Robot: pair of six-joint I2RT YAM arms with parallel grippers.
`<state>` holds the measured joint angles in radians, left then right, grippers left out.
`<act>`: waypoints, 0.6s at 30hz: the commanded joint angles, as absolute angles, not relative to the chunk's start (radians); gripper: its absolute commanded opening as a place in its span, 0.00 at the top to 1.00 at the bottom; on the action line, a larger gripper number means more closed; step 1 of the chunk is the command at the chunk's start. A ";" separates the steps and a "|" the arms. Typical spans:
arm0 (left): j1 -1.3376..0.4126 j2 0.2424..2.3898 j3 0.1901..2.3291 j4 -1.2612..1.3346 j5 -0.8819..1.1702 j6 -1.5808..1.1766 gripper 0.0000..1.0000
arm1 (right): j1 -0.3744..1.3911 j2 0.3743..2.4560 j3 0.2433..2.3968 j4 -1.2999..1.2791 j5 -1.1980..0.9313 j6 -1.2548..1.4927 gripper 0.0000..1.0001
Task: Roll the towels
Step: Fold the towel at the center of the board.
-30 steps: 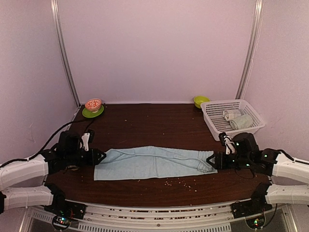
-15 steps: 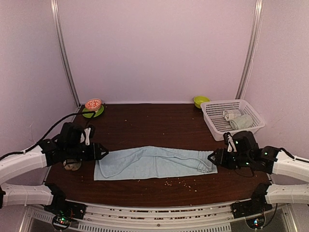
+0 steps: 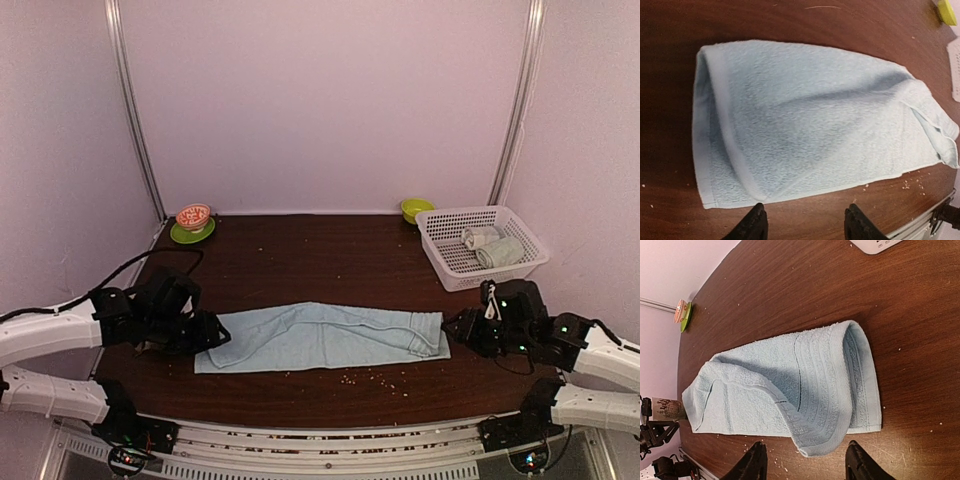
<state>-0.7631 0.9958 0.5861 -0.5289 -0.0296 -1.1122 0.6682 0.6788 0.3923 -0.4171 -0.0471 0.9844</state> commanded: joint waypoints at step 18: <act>-0.721 1.188 0.479 -0.397 -0.077 -1.232 0.57 | 0.675 0.660 0.376 -0.431 -0.057 0.988 0.47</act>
<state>-0.7383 1.1759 0.5041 -0.4747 -0.0898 -1.2293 0.6682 0.6628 0.3859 -0.4370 -0.0525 0.9802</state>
